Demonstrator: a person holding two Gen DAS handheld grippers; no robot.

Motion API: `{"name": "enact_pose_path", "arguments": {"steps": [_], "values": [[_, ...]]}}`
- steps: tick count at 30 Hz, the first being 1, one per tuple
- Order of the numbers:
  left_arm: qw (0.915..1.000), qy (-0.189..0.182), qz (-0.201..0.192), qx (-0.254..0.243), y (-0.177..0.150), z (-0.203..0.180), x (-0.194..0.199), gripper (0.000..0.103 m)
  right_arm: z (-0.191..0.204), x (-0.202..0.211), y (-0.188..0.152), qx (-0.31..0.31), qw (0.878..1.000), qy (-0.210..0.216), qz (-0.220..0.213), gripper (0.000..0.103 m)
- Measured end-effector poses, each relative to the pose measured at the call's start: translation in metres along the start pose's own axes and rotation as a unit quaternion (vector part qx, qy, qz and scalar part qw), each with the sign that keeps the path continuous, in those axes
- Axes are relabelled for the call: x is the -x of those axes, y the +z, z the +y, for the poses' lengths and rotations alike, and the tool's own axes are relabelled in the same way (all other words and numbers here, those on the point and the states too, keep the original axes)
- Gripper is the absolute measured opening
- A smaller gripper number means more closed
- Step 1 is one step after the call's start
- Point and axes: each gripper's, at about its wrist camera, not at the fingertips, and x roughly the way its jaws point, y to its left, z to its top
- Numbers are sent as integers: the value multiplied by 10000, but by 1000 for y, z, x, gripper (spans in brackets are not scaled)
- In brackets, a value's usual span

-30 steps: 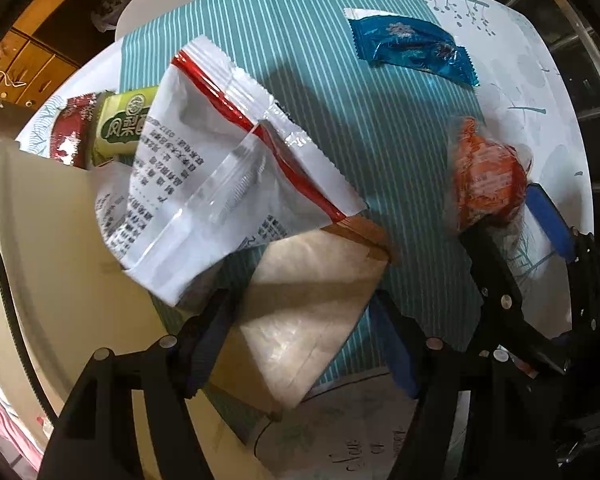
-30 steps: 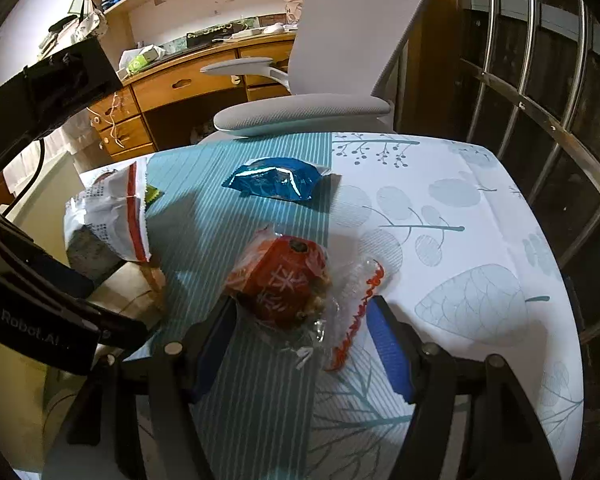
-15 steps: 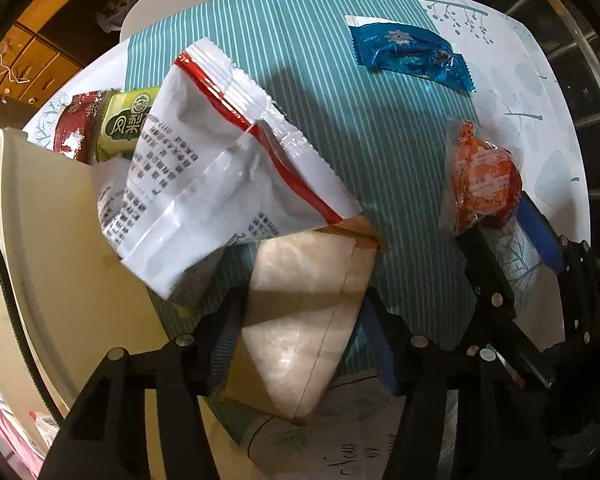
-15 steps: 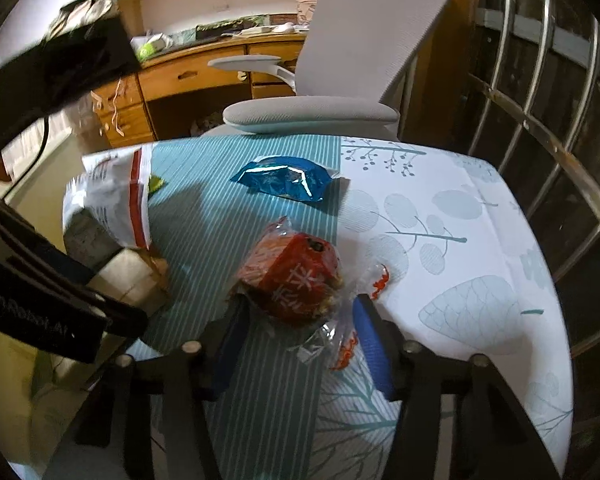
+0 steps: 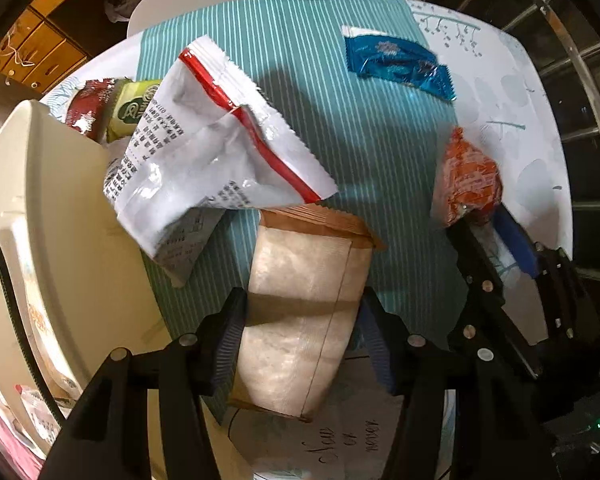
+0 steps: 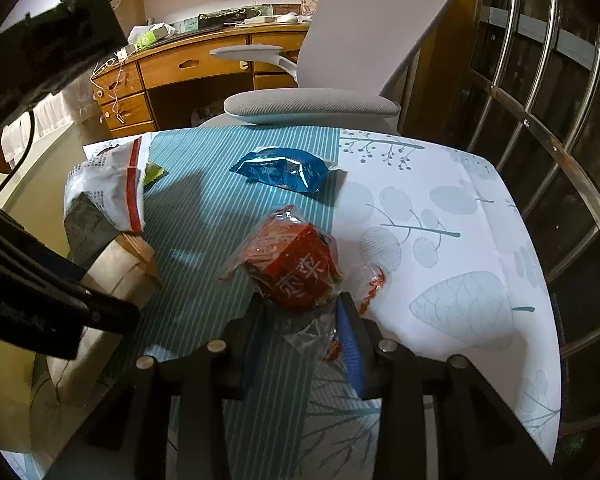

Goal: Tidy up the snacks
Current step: 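Grasp brown paper bag with left tool while right tool grasps red candy packet, then carry paper bag into tray with left tool while right tool drops red candy there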

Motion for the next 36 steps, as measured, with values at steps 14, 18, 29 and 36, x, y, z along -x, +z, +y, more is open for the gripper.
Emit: {"name": "enact_pose_path", "arguments": {"steps": [14, 18, 29, 36], "values": [[9992, -368, -121, 71, -26, -12, 40, 53, -13, 24, -13, -372, 9988, 250, 212, 31], [9990, -399, -177, 11, -41, -23, 61, 52, -18, 36, -20, -553, 9974, 367, 286, 31], [9962, -656, -537, -176, -90, -30, 121, 52, -14, 90, -27, -698, 9966, 442, 51, 30], [9936, -718, -844, -197, -123, -12, 162, 52, 3, 133, -29, -723, 9961, 484, -162, 31]]}}
